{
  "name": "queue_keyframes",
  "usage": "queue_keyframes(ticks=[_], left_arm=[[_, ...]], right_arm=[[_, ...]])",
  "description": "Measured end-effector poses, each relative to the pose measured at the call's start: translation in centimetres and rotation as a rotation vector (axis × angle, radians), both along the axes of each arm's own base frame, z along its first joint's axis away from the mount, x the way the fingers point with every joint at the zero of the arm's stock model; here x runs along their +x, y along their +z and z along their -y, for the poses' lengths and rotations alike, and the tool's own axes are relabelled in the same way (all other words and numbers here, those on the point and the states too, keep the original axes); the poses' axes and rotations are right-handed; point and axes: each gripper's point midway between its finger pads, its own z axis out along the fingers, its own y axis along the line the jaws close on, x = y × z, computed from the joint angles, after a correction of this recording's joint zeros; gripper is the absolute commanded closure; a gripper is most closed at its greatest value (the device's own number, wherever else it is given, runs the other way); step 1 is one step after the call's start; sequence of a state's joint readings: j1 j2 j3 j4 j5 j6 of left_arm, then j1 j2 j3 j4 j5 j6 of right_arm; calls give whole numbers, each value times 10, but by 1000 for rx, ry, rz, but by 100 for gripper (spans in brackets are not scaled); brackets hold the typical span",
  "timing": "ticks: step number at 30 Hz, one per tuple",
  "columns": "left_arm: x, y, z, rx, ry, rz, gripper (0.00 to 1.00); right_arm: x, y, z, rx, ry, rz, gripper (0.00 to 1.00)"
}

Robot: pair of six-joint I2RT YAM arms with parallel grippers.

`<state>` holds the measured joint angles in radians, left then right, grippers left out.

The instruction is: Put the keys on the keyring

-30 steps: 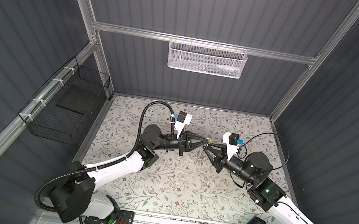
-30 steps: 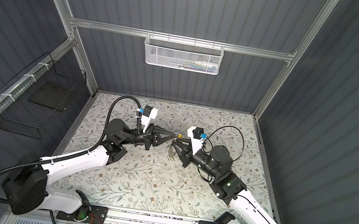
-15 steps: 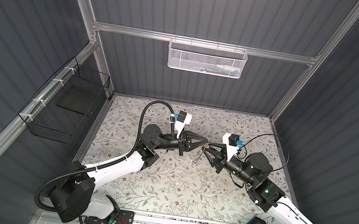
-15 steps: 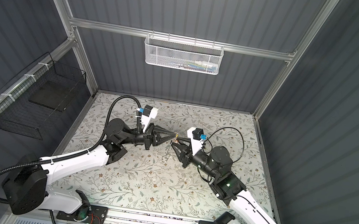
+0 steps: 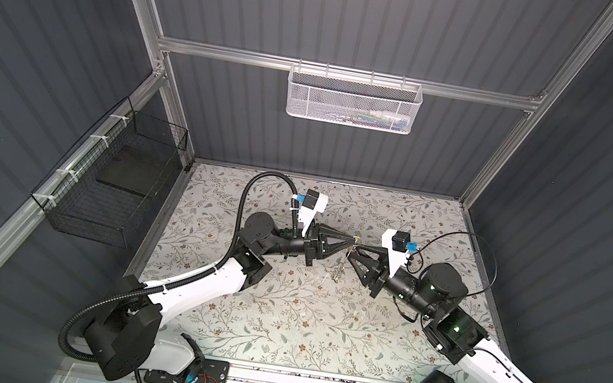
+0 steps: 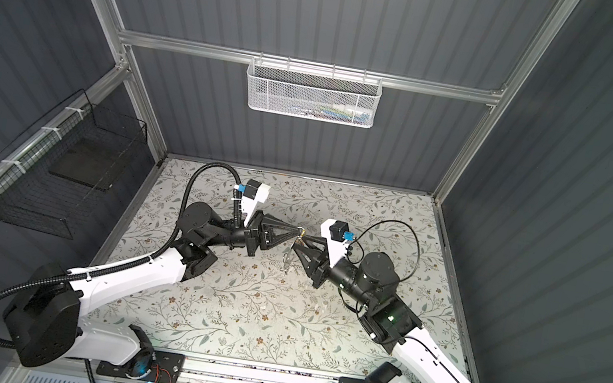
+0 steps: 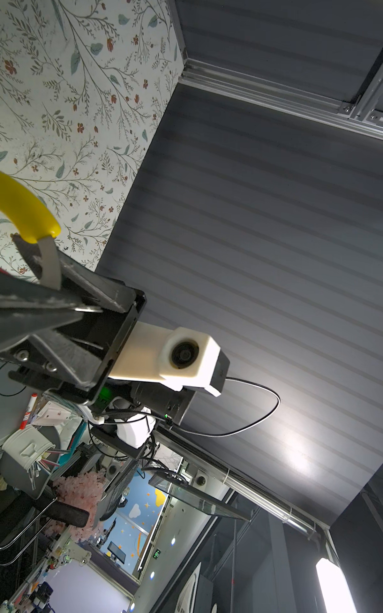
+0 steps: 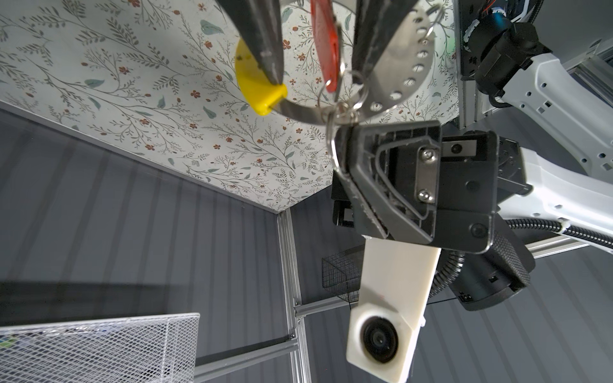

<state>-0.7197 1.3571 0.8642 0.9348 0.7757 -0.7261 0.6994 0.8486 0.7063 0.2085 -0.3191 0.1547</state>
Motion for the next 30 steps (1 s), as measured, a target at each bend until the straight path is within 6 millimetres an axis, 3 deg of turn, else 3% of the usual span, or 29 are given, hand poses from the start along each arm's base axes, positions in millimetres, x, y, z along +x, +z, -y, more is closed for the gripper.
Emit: queue_keyframes(ticks=[12, 30], left_arm=[[0, 0, 0, 1, -3, 1, 100], [1, -8, 1, 36, 6, 3, 100]], right_arm=[[-5, -3, -5, -11, 44, -1, 100], [-6, 0, 8, -101, -3, -34, 100]])
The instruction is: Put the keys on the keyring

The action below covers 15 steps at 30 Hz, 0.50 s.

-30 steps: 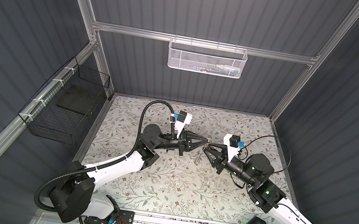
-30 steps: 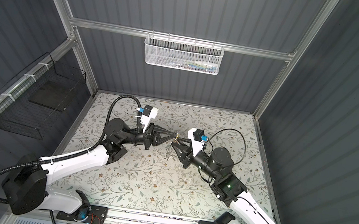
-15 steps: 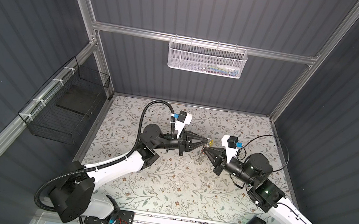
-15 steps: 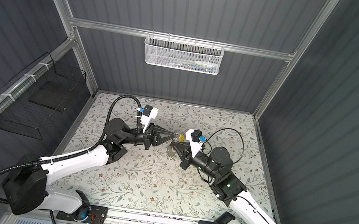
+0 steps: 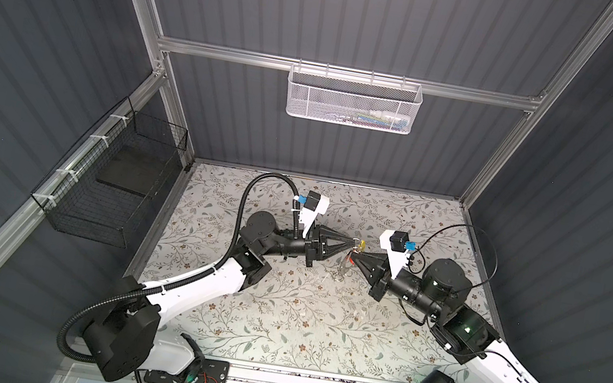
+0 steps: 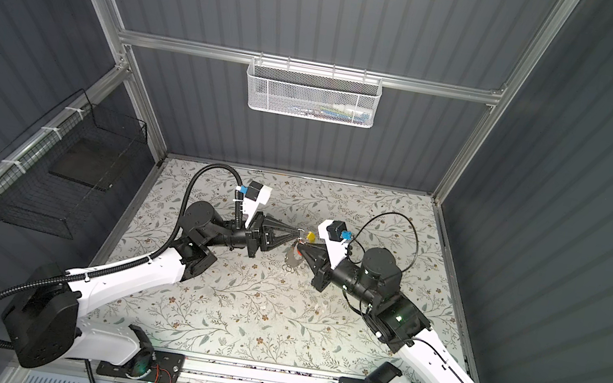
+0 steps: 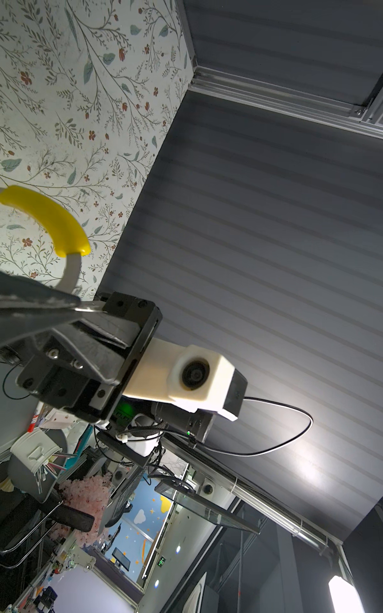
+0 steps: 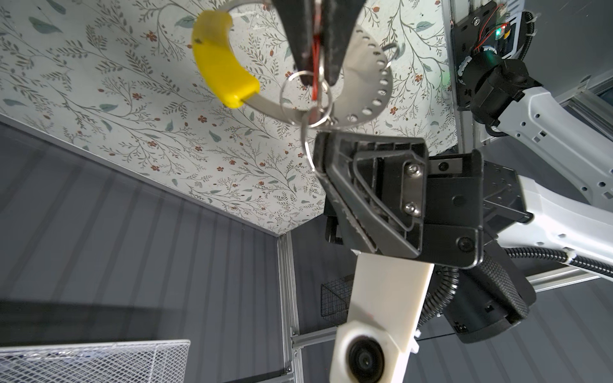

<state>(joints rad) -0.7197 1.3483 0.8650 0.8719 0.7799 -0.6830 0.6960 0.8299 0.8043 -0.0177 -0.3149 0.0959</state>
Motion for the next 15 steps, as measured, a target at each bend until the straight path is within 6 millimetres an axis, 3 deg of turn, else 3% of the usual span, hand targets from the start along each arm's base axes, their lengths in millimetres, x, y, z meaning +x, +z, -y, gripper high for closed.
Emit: queue_keyframes(ticks=[15], left_arm=[[-5, -11, 0, 55, -18, 8, 100]], right_arm=[[7, 15, 11, -40, -39, 10, 100]])
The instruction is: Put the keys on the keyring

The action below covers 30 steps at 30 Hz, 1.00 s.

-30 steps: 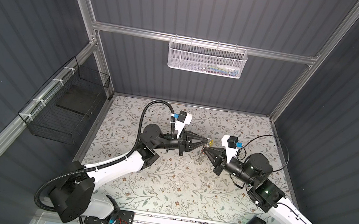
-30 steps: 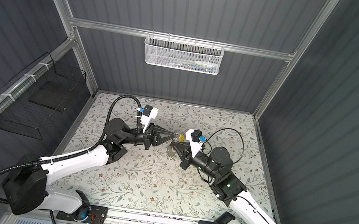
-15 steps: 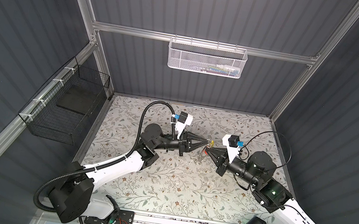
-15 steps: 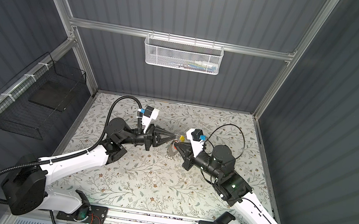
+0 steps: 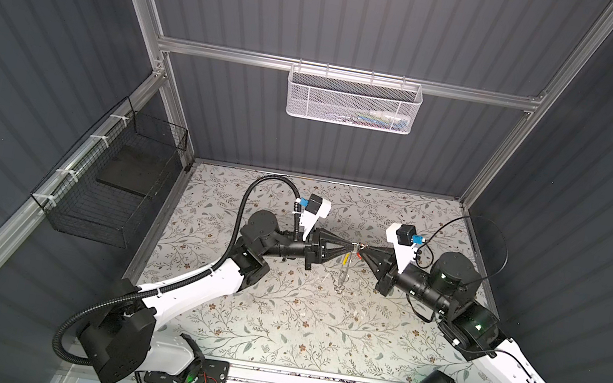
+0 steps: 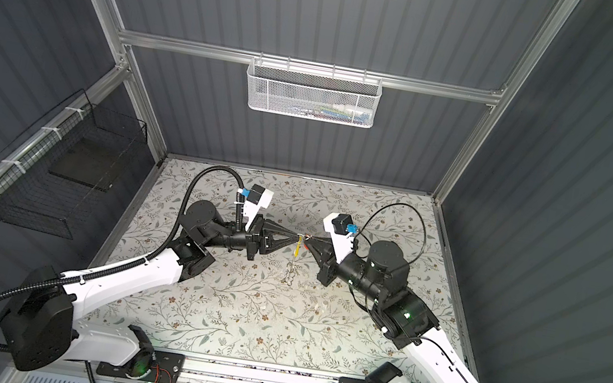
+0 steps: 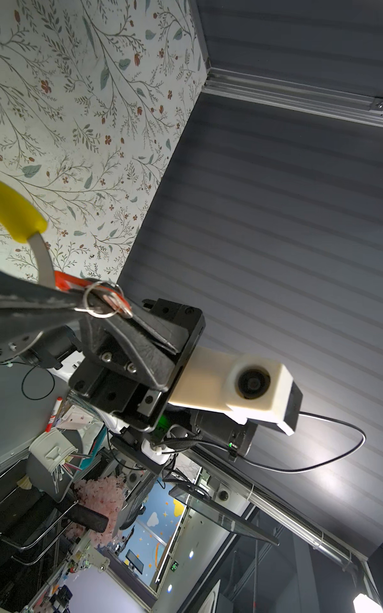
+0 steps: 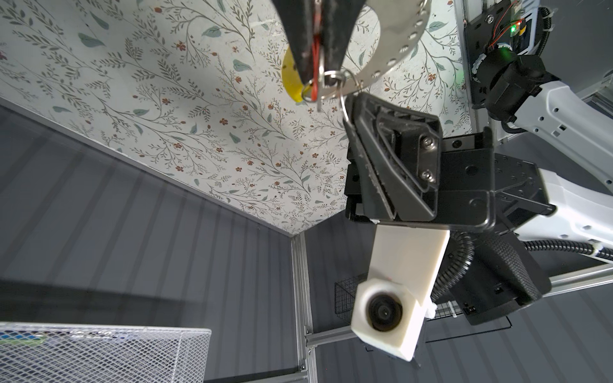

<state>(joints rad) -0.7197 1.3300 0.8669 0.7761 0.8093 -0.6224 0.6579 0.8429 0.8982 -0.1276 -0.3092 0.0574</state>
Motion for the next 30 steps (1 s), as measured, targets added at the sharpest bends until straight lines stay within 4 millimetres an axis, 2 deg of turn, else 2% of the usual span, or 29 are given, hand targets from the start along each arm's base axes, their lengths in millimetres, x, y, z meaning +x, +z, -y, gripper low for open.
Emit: queue_keyframes(ticks=[4, 18, 20, 22, 30], left_arm=[[0, -6, 0, 25, 0, -7, 100], [-1, -8, 2, 87, -3, 19, 100], [-1, -8, 1, 94, -1, 25, 87], [-2, -10, 1, 103, 0, 27, 80], [-6, -9, -5, 129, 20, 54, 66]], right_arm=[[1, -1, 1, -20, -1, -3, 100], [3, -1, -1, -113, 24, -19, 99], [3, -1, -4, -128, 37, -30, 99], [3, -2, -6, -133, 46, -33, 99], [1, -8, -6, -148, 58, -50, 99]])
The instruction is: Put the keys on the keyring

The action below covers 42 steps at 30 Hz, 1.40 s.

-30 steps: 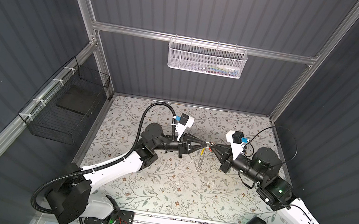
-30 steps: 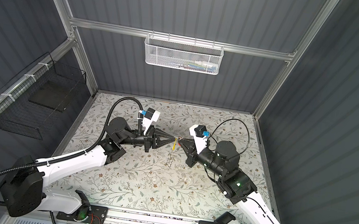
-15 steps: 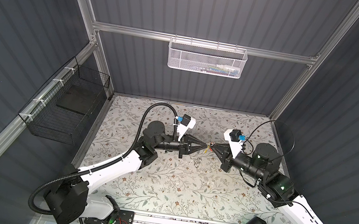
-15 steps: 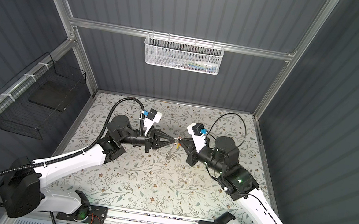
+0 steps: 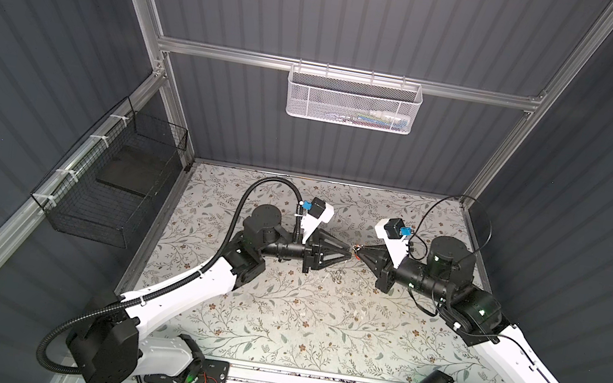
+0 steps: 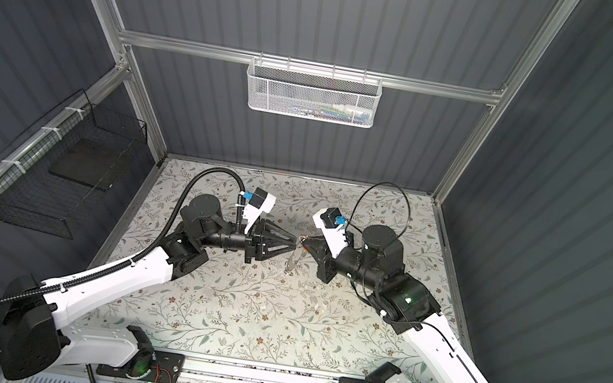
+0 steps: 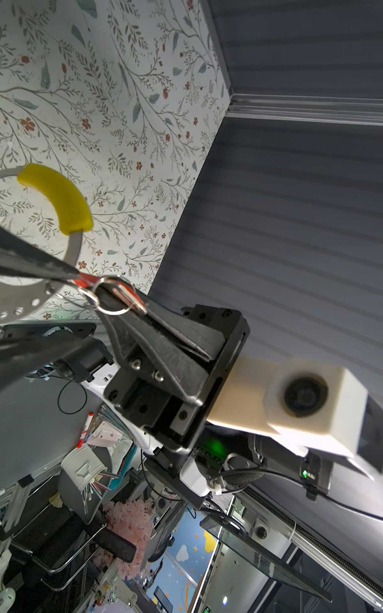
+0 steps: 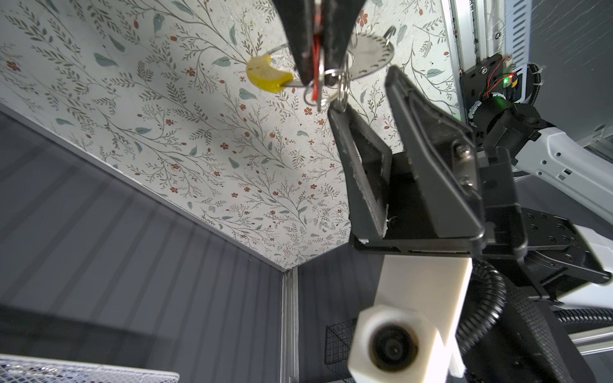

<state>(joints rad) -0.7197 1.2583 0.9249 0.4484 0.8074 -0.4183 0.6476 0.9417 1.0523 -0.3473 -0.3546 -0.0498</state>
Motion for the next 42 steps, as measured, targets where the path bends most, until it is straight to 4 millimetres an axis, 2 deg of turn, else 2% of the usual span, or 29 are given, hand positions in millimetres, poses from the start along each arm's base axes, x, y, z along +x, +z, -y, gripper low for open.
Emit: queue_keyframes(ticks=[1, 2, 7, 11, 15, 22, 28, 40, 42], left_arm=[[0, 1, -1, 3, 7, 5, 62], [0, 1, -2, 5, 15, 12, 53], [7, 2, -11, 32, 105, 39, 28], [13, 7, -24, 33, 208, 78, 15], [16, 7, -36, 39, 289, 101, 9], [21, 1, -52, 63, 389, 119, 6], [22, -4, -67, 91, 467, 127, 3], [22, -1, -98, 103, 608, 152, 0], [23, -2, -103, 109, 636, 150, 0]], right_arm=[[0, -1, 0, -2, -1, -2, 99], [0, -1, 0, -4, -1, -4, 99], [1, -6, 3, -19, -16, -16, 99], [4, -9, 6, -35, -43, -22, 98], [13, -16, 6, -68, -73, -44, 99], [42, -37, 0, -150, -139, -94, 99], [88, -62, -3, -246, -225, -131, 98], [221, -110, -4, -487, -427, -47, 100], [236, -123, -3, -520, -451, -41, 100]])
